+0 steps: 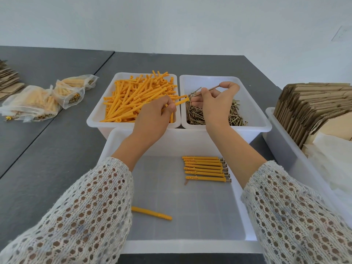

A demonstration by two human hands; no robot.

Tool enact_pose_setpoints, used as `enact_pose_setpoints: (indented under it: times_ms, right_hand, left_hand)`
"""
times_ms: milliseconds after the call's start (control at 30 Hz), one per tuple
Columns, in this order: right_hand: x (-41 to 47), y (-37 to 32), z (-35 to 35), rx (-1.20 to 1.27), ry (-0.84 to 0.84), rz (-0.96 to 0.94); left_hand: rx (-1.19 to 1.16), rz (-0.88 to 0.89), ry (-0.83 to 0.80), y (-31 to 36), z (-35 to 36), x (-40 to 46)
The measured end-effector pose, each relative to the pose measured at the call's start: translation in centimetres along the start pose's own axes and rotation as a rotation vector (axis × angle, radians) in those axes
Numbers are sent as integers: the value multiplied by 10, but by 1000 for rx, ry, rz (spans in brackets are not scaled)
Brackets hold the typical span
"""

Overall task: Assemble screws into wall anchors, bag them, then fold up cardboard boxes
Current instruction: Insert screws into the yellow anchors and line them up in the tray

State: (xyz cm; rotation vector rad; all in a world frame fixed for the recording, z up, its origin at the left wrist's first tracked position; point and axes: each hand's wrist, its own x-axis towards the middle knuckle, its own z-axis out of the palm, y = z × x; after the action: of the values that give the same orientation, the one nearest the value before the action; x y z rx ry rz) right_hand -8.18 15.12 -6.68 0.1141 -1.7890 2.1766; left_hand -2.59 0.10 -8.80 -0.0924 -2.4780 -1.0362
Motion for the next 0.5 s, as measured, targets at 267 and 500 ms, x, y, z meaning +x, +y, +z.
enact_pose_setpoints:
  times_ms: [267, 500]
  right_hand:
    - [-3, 0, 2, -36, -36, 8]
    - [-5, 0, 4, -137, -135, 56]
  left_hand:
    - [18, -14, -14, -2, 2, 0]
    - [36, -32, -30, 3, 5, -2]
